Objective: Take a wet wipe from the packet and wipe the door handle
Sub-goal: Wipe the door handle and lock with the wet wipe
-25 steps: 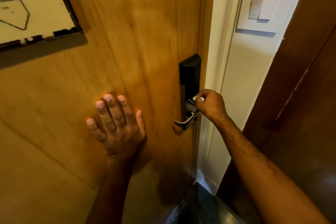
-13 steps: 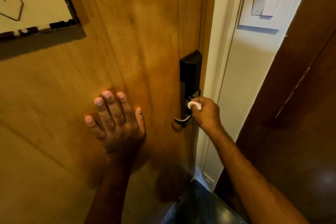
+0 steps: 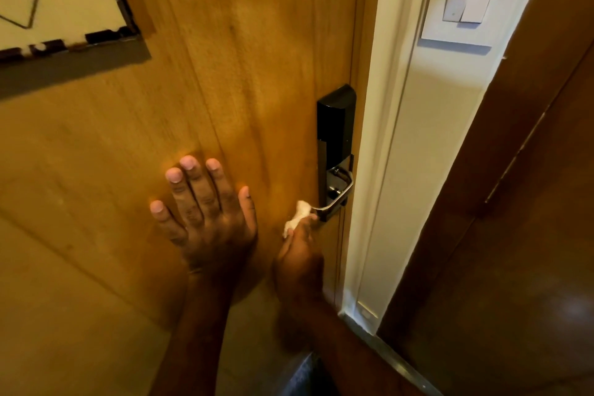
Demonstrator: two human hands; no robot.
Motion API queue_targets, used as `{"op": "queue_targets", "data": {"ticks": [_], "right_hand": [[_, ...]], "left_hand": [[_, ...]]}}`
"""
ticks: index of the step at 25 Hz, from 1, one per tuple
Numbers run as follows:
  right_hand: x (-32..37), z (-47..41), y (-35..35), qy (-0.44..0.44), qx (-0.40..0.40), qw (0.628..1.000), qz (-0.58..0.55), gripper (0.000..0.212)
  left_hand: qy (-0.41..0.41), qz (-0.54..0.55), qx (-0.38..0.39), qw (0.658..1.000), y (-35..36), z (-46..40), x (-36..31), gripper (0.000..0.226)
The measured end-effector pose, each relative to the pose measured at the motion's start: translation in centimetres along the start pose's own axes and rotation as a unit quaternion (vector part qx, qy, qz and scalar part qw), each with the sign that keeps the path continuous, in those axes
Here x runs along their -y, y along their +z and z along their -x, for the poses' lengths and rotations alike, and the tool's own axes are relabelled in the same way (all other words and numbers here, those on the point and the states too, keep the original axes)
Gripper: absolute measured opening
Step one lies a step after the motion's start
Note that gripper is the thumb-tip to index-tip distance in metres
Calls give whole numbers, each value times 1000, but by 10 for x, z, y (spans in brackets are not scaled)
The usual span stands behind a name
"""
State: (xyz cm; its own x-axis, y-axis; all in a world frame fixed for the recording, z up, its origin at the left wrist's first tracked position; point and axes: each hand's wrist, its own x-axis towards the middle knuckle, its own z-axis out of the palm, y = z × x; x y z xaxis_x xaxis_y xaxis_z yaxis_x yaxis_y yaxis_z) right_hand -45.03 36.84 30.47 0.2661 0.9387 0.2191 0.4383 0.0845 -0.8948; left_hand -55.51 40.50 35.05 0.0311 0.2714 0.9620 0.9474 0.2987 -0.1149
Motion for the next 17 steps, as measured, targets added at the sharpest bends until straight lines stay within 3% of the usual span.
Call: {"op": "queue_targets", "data": {"ticks": [3, 9, 12, 17], "right_hand": [[1, -2, -2, 43, 35, 998, -29, 39], [-8, -30, -35, 151, -53, 960, -231, 21], [-13, -44, -46, 179, -123, 943, -251, 13], [-29, -90, -72, 236, -193, 917, -259, 26]], "left_hand": [[-2, 3, -4, 1000, -3, -1, -2, 85], [9, -24, -6, 1000, 0, -1, 1, 84], [8, -24, -8, 1000, -1, -2, 1, 84], [15, -22, -6, 1000, -2, -2, 1, 84]]}}
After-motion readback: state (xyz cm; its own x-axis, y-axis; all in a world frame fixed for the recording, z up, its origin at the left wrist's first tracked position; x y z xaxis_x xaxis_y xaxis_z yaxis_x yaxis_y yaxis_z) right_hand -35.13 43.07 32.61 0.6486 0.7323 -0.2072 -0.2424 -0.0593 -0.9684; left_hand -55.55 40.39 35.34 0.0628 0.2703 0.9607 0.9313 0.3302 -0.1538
